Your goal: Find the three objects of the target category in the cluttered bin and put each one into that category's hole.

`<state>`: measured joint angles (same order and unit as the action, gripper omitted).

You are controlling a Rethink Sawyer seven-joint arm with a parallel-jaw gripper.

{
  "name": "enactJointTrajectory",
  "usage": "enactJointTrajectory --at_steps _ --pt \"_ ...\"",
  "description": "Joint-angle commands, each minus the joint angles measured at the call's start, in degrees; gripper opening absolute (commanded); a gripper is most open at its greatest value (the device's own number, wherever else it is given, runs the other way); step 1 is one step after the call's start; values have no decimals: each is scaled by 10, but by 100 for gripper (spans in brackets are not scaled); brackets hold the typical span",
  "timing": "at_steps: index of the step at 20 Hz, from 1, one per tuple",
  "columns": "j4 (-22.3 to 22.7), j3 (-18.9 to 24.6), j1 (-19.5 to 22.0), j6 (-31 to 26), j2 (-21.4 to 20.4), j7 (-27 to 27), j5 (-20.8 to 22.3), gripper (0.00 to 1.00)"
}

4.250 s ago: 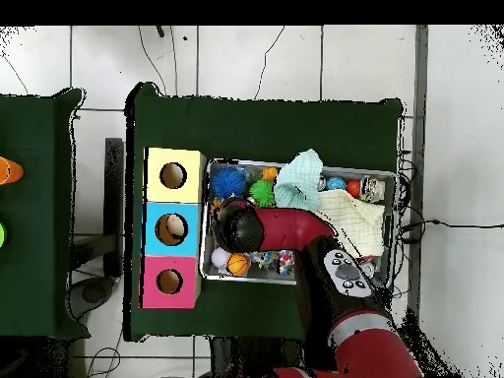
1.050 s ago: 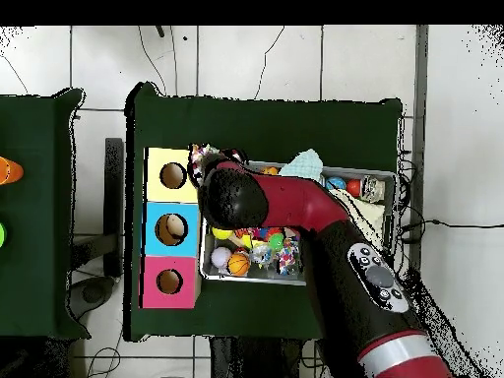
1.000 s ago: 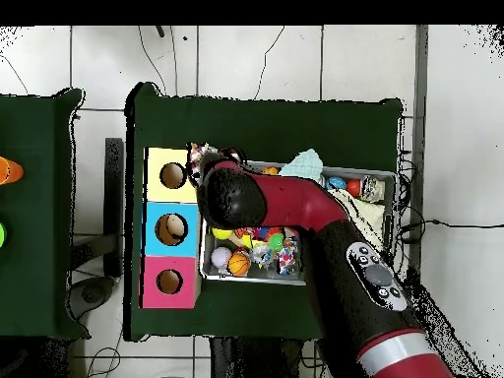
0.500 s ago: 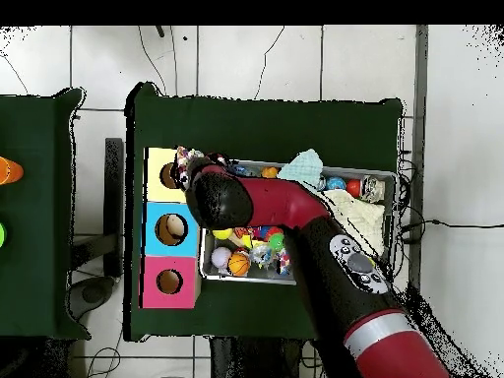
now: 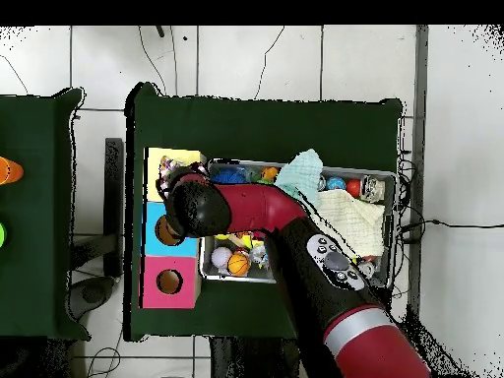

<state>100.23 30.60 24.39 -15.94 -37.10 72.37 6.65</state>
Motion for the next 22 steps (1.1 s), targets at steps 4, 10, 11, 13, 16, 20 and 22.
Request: enactJointTrajectory --at_steps 4,10,11,13,16,20,22 --pt "28 -10 -15 -41 23 80 0 0" --pt "5 -57 -43 -57 22 87 3 0" --pt "4 -68 -50 -47 20 100 -2 0" --pt "-5 -85 -64 -44 21 109 -5 0" --pt "-8 -105 -78 -30 17 114 -3 0" --pt "-24 -128 -94 -27 18 112 -1 0" --pt "-27 -136 -98 -26 18 110 0 0"
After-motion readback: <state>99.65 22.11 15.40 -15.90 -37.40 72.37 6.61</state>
